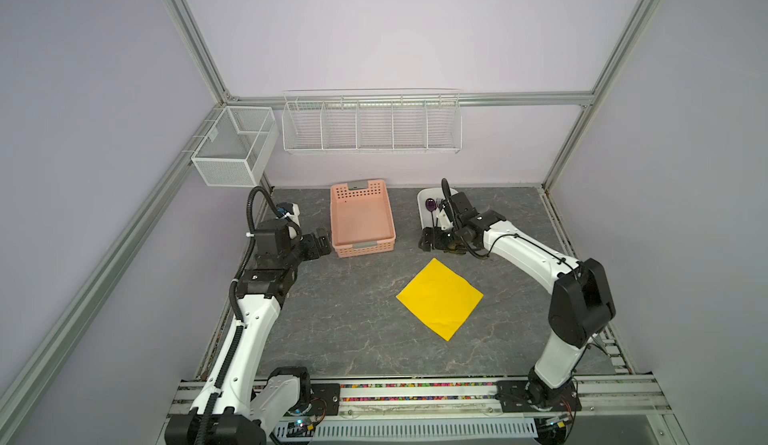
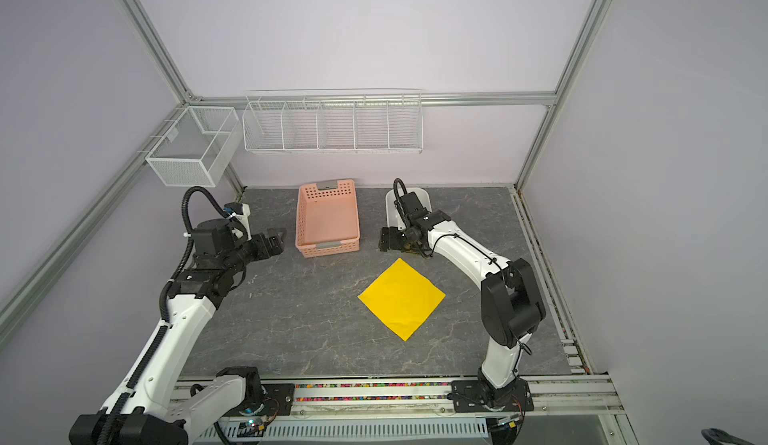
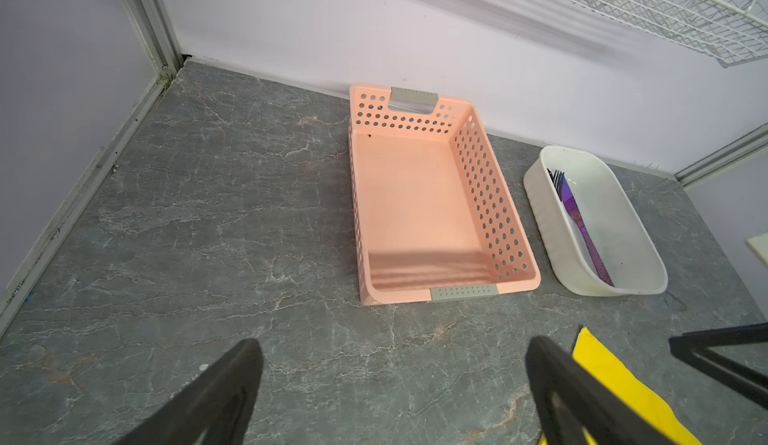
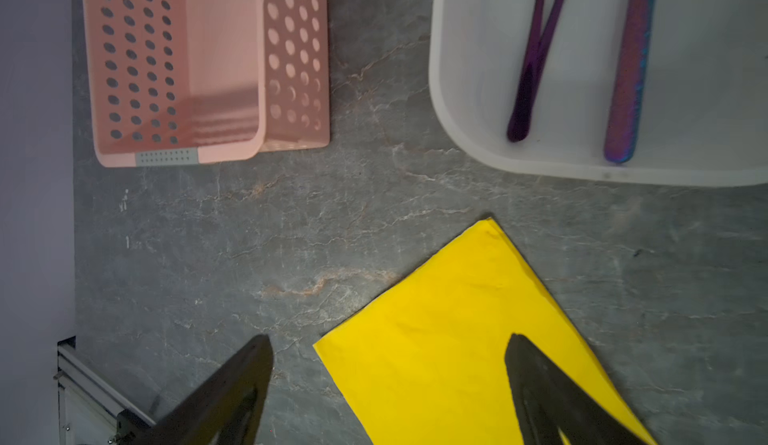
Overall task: Place the utensils on the paper napkin and roll it up
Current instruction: 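Move the right gripper over the white tray above the purple spoon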
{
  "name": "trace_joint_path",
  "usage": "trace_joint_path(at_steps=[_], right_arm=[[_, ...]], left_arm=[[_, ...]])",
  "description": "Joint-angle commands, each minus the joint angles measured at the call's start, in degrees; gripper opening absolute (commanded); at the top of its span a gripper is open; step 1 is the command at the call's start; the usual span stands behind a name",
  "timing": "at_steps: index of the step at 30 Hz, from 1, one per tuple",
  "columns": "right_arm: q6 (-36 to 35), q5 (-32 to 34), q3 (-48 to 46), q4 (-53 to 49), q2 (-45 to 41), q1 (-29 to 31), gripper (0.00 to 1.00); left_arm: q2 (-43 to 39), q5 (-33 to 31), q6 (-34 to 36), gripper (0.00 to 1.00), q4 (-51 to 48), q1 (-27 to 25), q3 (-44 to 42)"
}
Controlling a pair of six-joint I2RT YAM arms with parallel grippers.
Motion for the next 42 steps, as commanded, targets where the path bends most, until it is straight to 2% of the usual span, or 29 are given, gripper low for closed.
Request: trace_joint_path(at_steps=[1, 9, 23, 31, 42], right_arm=[[-3.81, 3.0, 2.53, -4.01, 1.55, -2.69, 0.87], [-6.66, 4.23, 12.19, -6.31, 9.63, -7.1, 0.64], [-8.16, 4.48, 33.01, -11.93, 28.1, -9.33, 0.42], [-6.42, 5.45, 44.34, -14.24, 36.93, -9.35, 0.37], [-4.9, 4.38, 55.03, -15.29, 44.64, -9.36, 0.29]], left_arm=[[0.43, -0.9, -0.35, 0.98, -1.02, 0.41, 0.0], [0.46, -1.84, -0.35, 0.98, -1.5, 0.46, 0.09], [1.88, -1.73, -0.6, 0.98, -1.92, 0.4, 0.34], [2.19, -1.81, -0.67, 0.98, -1.91, 0.46, 0.24], [3.14, -1.46, -0.77, 0.98, -1.76, 0.45, 0.31]])
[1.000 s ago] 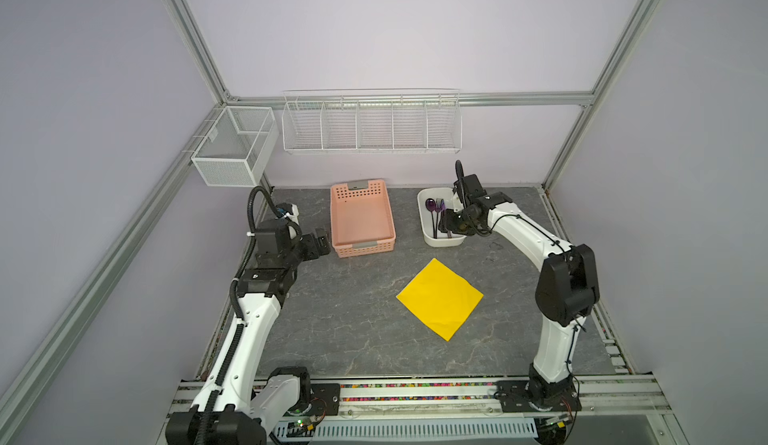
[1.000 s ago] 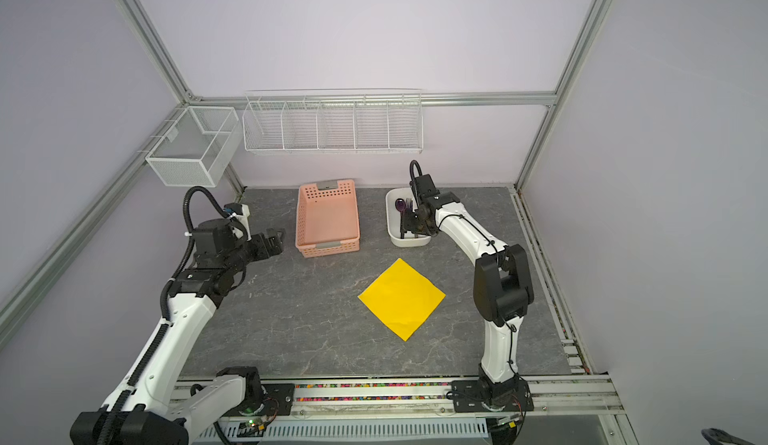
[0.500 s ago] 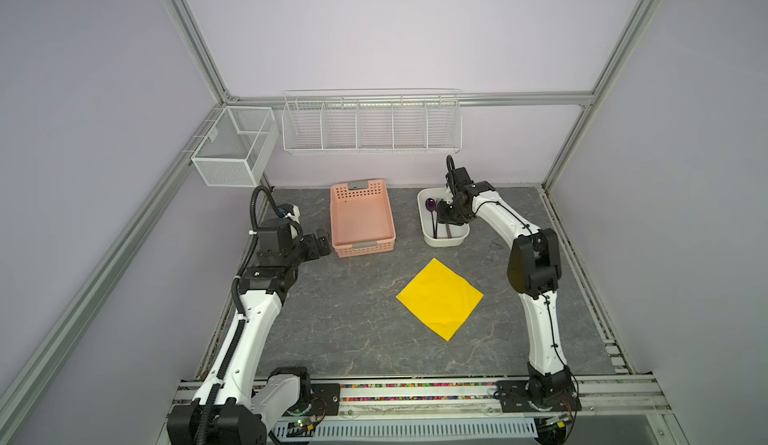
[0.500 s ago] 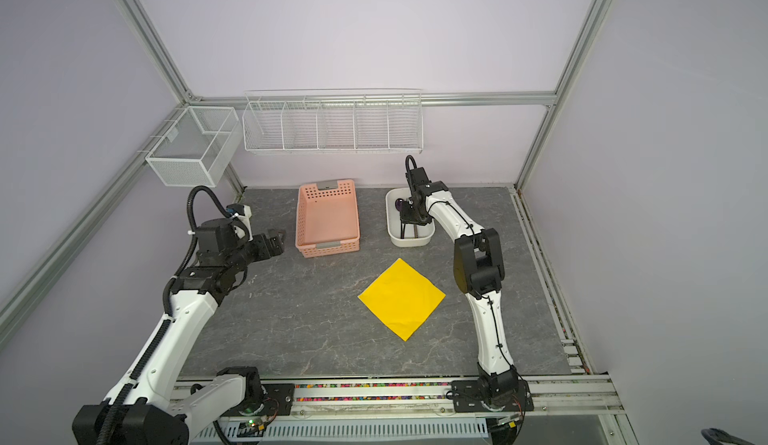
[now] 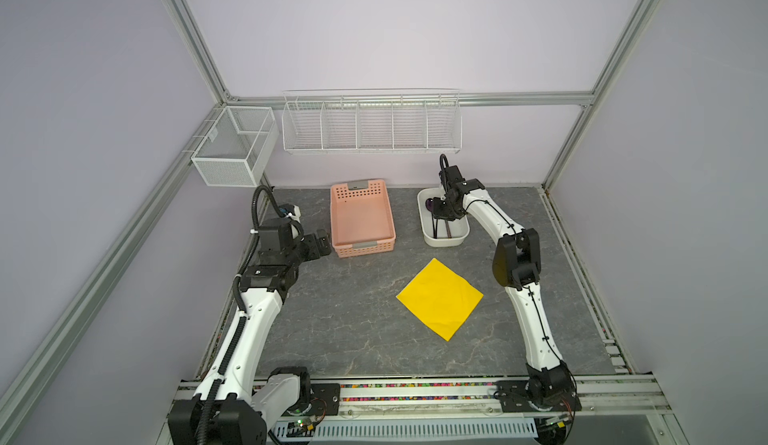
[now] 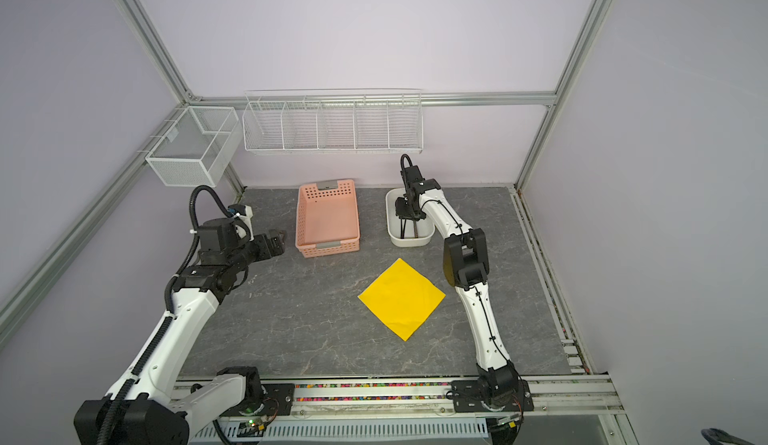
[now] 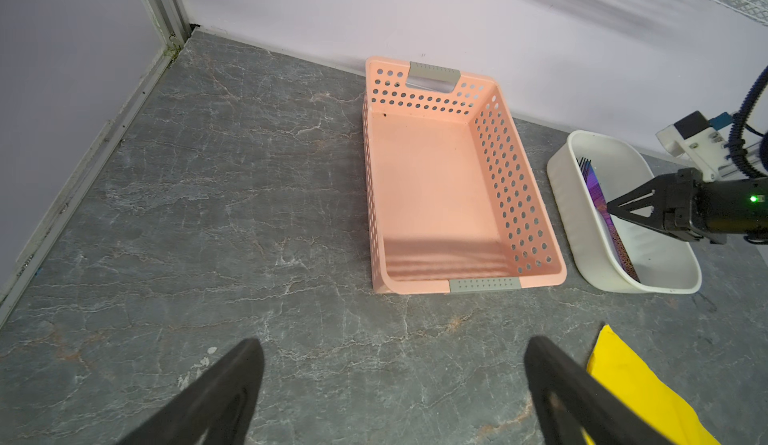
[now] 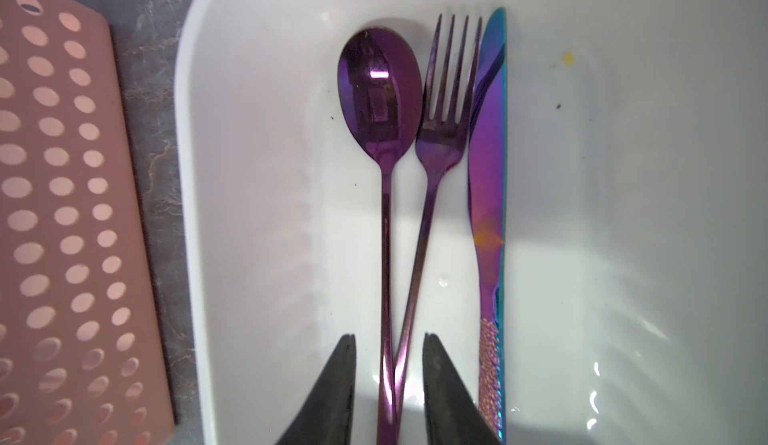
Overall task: Place the utensils on the paper napkin and roll it up
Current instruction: 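Move the right gripper over the white tray above the purple spoon, then lower the open right gripper around the purple spoon handle in the tray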
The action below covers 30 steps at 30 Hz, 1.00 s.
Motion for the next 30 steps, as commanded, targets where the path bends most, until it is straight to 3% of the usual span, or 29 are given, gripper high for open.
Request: trace_joint_path(at_steps=[1, 11, 30], right_arm=[[0.57, -0.59, 3.14, -1.49, 2.12, -0.15, 0.28], [0.39, -1.33, 8.39, -1.77, 5.6, 0.0, 0.24], [1.15, -1.98, 12.33, -1.88, 9.39, -0.09, 0.24]], left_arm=[[0.47, -0.03, -0.62, 0.98, -0.89, 0.28, 0.31], [1.36, 0.13, -0.8, 0.98, -0.8, 0.32, 0.63], [1.26, 0.54, -0.89, 0.98, -0.77, 0.32, 0.7]])
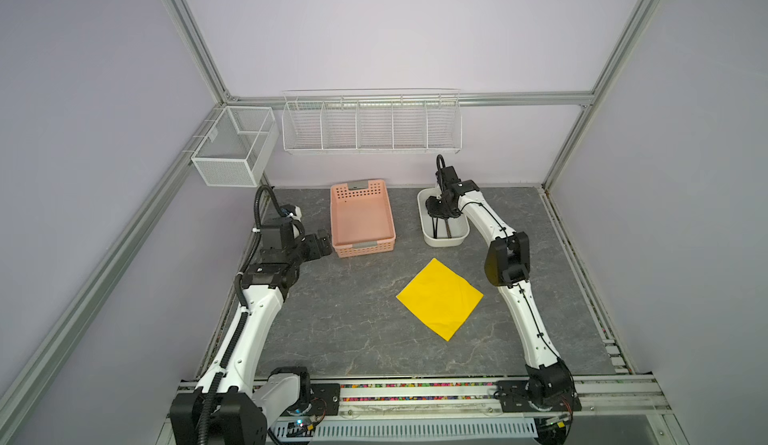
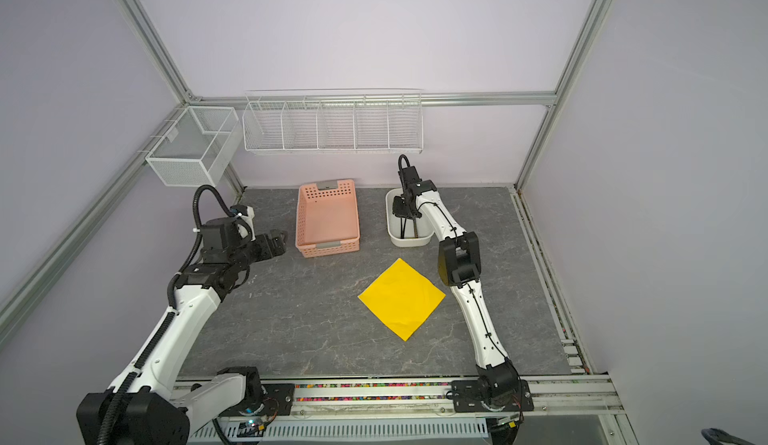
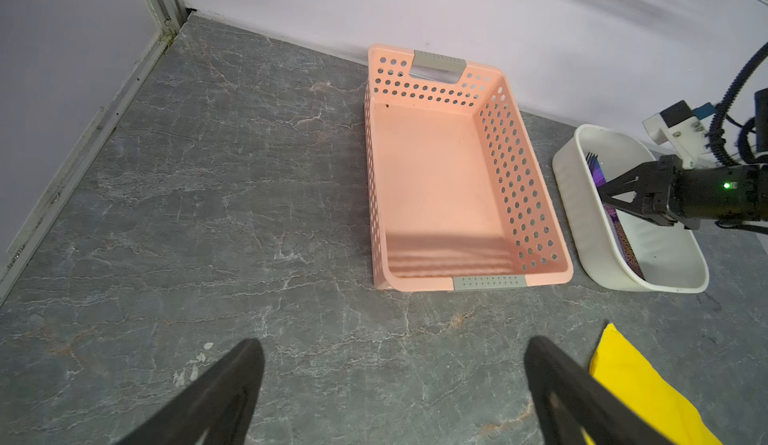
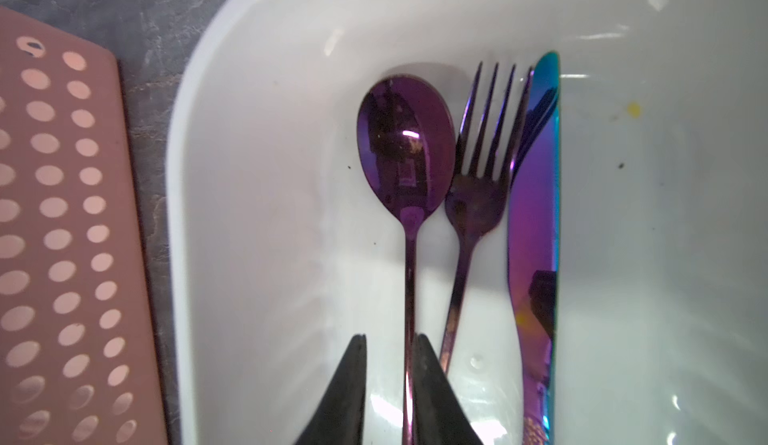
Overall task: Place the utensils on the paper napkin and roll it up
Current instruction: 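Lower the open right gripper around the purple spoon handle in the tray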
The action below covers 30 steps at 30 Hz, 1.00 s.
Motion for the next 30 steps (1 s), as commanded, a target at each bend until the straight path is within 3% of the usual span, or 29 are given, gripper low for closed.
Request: trace_joint_path(at_steps=[1, 27, 30], right_arm=[[0.66, -0.37, 1.23, -0.76, 1.07, -0.13, 0.24], [-2.16, 1.33, 1.31, -4.41, 3.47, 0.21, 0.19], [-2.14, 1.76, 0.35, -5.99, 2.8, 0.62, 0.25]], left_arm=[[-0.12, 0.51, -0.53, 0.98, -0.74, 0.32, 0.75], [0.89, 1.16, -0.8, 0.98, -0.44, 0.41, 1.01], [0.89, 1.11, -0.78, 0.98, -0.44, 0.41, 1.01]])
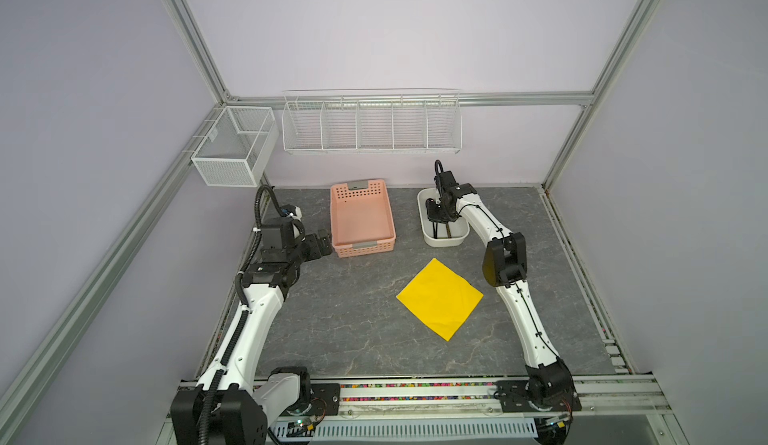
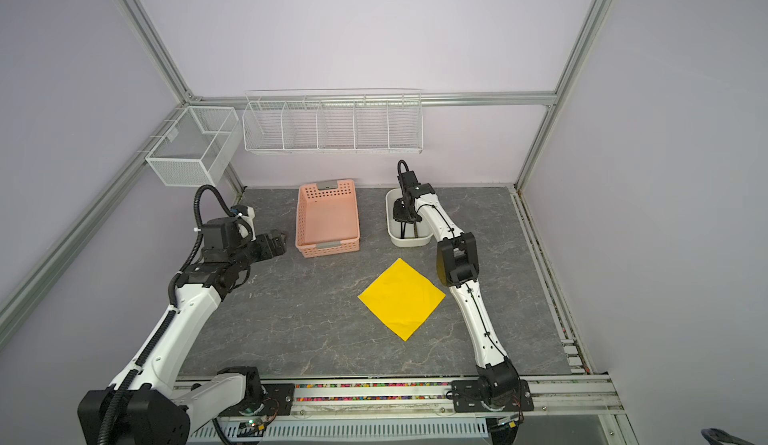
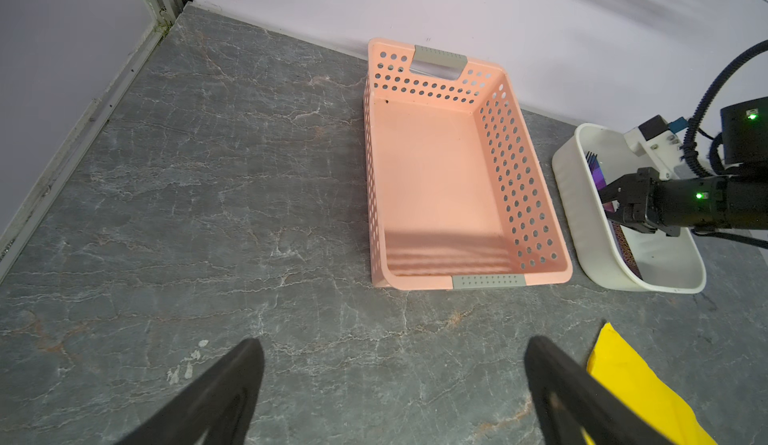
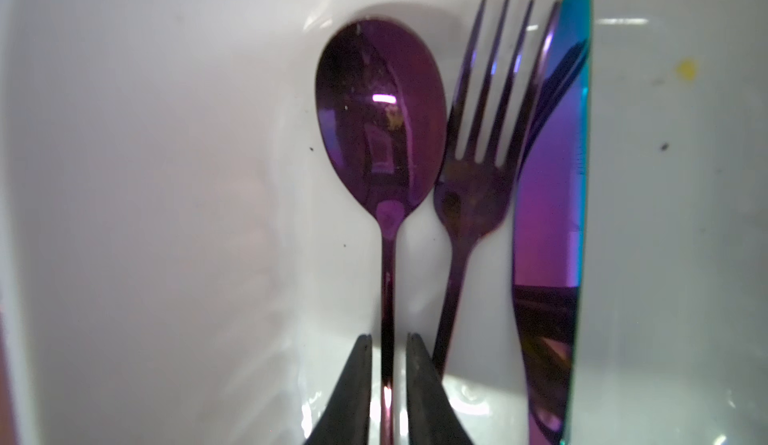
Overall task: Place the utensils on the paper napkin and roll it up
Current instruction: 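Lower the open right gripper around the purple spoon handle in the tray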
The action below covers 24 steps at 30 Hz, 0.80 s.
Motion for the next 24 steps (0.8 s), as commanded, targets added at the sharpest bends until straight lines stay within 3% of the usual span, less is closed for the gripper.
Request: trace_joint_path(at_steps=[1, 5, 24], right_arm=[[-0.65, 1.19, -1.37, -4.85, -0.29, 0.66, 0.3], [-0.05, 1.43, -6.52, -3.95, -3.66, 1.48, 0.37], [5.53, 6.28, -18.81, -5.92, -13.83, 6.85, 0.43]], left_arm=[[0.33, 0.71, -0.17, 0.98, -0.47, 0.3, 0.94], [0.32, 0.71, -0.18, 0.98, -0.51, 0.3, 0.99], [-0.42, 1.51, -0.43, 0.98, -0.54, 0.32, 0.82]])
